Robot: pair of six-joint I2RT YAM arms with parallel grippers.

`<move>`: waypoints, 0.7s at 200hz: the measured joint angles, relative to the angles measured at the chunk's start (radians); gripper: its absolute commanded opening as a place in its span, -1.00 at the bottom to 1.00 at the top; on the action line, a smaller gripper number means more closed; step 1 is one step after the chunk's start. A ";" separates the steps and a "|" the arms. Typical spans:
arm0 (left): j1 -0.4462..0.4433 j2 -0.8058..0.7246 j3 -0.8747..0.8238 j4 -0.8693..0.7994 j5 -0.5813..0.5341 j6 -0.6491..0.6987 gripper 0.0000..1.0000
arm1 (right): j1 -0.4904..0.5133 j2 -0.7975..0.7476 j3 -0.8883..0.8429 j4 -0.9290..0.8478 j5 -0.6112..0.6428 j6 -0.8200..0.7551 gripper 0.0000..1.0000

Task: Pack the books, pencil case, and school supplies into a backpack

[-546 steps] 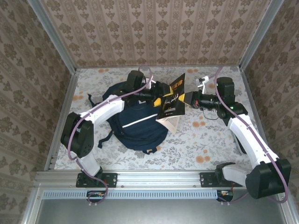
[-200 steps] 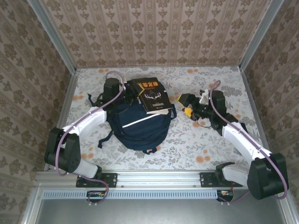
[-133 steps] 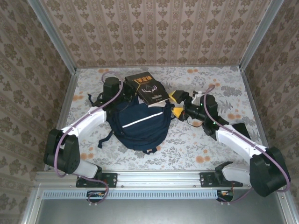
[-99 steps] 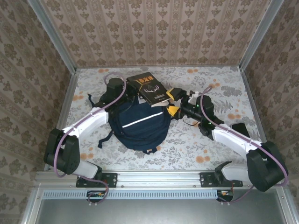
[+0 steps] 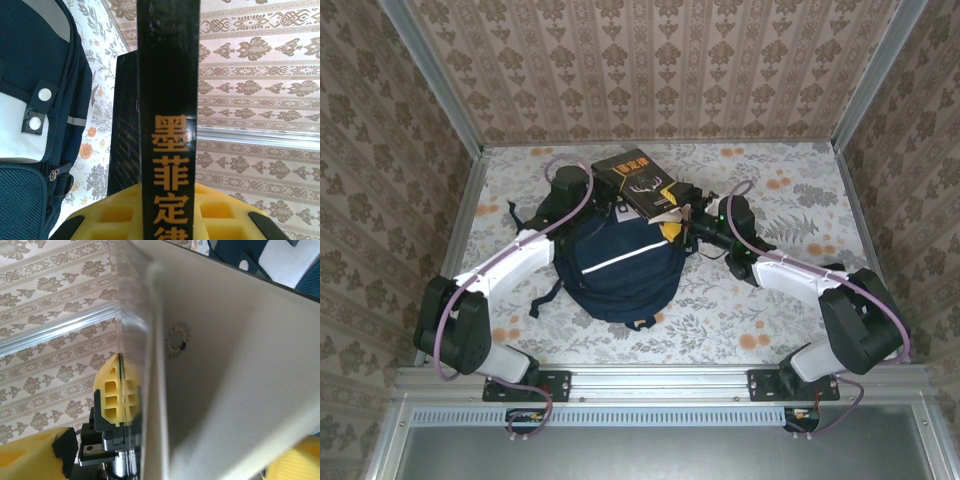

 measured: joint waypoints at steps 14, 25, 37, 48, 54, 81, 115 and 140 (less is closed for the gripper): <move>-0.003 0.000 0.000 0.000 0.000 -0.002 -0.80 | 0.000 0.000 0.002 0.007 0.004 0.000 0.68; -0.003 0.000 0.000 0.000 0.000 -0.005 -0.80 | 0.000 0.000 0.002 0.013 0.008 0.003 0.56; -0.003 0.000 0.000 0.000 0.000 -0.009 -0.80 | 0.000 0.000 0.002 0.014 0.016 0.004 0.38; -0.003 0.000 0.000 0.002 -0.003 -0.012 -0.80 | 0.000 0.000 0.002 0.014 0.026 -0.002 0.24; -0.003 0.000 0.000 0.003 -0.004 -0.013 -0.80 | 0.000 0.000 0.002 0.013 0.031 0.000 0.16; -0.003 -0.004 -0.006 0.004 -0.005 -0.016 -0.80 | -0.002 0.000 0.002 0.012 0.051 -0.003 -0.13; -0.002 -0.013 -0.034 0.003 -0.005 -0.018 -0.79 | -0.006 0.000 0.003 -0.003 0.052 -0.023 -0.42; -0.002 -0.033 -0.064 0.002 -0.008 -0.023 -0.70 | -0.005 -0.004 0.003 -0.029 0.048 -0.036 -0.59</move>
